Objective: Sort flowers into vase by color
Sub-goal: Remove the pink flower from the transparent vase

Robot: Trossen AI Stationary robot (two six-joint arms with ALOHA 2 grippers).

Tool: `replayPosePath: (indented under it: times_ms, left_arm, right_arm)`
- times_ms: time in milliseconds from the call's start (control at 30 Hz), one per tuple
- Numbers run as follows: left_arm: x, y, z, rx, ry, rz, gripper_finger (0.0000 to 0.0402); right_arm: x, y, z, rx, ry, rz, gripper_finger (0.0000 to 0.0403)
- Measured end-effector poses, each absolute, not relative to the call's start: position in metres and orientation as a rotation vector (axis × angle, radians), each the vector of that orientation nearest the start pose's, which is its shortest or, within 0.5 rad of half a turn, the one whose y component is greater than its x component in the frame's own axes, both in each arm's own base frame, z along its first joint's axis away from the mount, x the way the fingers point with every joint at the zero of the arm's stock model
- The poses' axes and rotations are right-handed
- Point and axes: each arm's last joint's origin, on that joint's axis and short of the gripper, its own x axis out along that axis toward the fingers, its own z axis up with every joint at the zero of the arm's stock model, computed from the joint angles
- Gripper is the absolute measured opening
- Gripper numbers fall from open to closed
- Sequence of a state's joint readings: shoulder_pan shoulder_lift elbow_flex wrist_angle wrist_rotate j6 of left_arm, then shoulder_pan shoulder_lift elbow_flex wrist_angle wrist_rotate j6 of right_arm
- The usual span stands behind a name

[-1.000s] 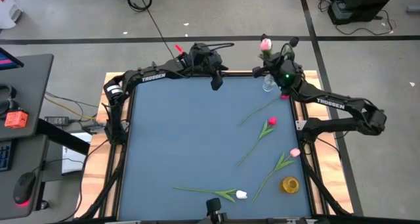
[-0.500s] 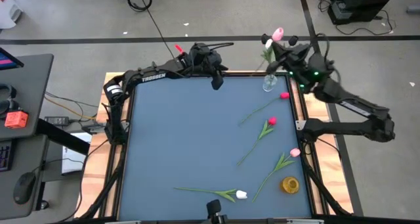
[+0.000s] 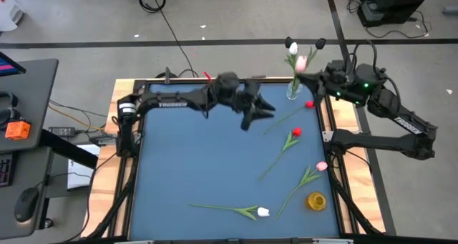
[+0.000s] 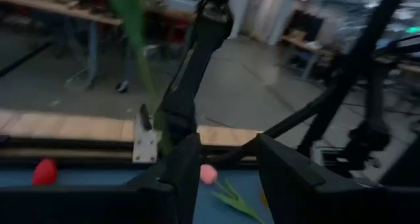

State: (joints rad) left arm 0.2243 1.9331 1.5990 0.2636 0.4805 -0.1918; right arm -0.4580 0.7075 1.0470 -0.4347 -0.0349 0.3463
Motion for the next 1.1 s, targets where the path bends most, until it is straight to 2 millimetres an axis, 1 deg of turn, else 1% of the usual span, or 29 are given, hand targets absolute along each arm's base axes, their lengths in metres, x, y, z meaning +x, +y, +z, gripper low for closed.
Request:
replayPosePath:
  times_ms: [67,133,167,267,300,400,500,600,667,700,833,900,1100]
  left_arm:
    - [0.452,0.078,0.315,-0.228,0.133,-0.191,0.0165]
    - [0.452,0.074,0.311,-0.279,0.185,-0.157,0.0173]
    - [0.449,0.074,0.311,-0.334,0.224,-0.138,0.0175]
    - [0.439,0.071,0.313,-0.493,0.337,-0.082,0.0175]
    - [0.434,0.069,0.313,-0.516,0.386,-0.063,0.0175]
    - [0.419,0.059,0.314,-0.479,0.522,0.012,0.0175]
    - [0.408,0.050,0.315,-0.432,0.606,0.069,0.0175]
    - [0.401,0.041,0.321,-0.425,0.631,0.057,0.0176]
    - [0.400,0.031,0.322,-0.419,0.641,0.029,0.0176]
    - [0.399,0.024,0.320,-0.418,0.677,0.015,0.0176]
    - [0.393,-0.003,0.308,-0.399,0.825,-0.029,0.0176]
    - [0.389,-0.014,0.302,-0.383,0.895,-0.026,0.0176]
    - [0.384,-0.044,0.288,-0.369,0.950,-0.059,0.0176]
  right_arm:
    - [0.116,-0.052,0.395,0.425,0.106,-0.422,0.0003]
    - [0.120,-0.051,0.383,0.518,0.194,-0.447,0.0003]
    - [0.124,-0.051,0.376,0.568,0.213,-0.467,0.0003]
    - [0.134,-0.050,0.358,0.684,0.170,-0.547,0.0003]
    - [0.138,-0.049,0.352,0.713,0.139,-0.565,0.0003]
    - [0.151,-0.049,0.327,0.802,0.107,-0.613,0.0003]
    - [0.164,-0.048,0.296,0.894,0.088,-0.663,0.0003]
    - [0.176,-0.047,0.271,0.941,0.030,-0.695,0.0003]
    - [0.183,-0.047,0.255,0.955,0.014,-0.709,0.0008]
    - [0.186,-0.048,0.247,0.961,0.008,-0.711,0.0013]
    - [0.197,-0.051,0.231,0.978,-0.013,-0.711,0.0036]
    - [0.200,-0.052,0.224,0.970,0.007,-0.729,0.0046]
    - [0.206,-0.055,0.215,0.967,0.038,-0.766,0.0077]
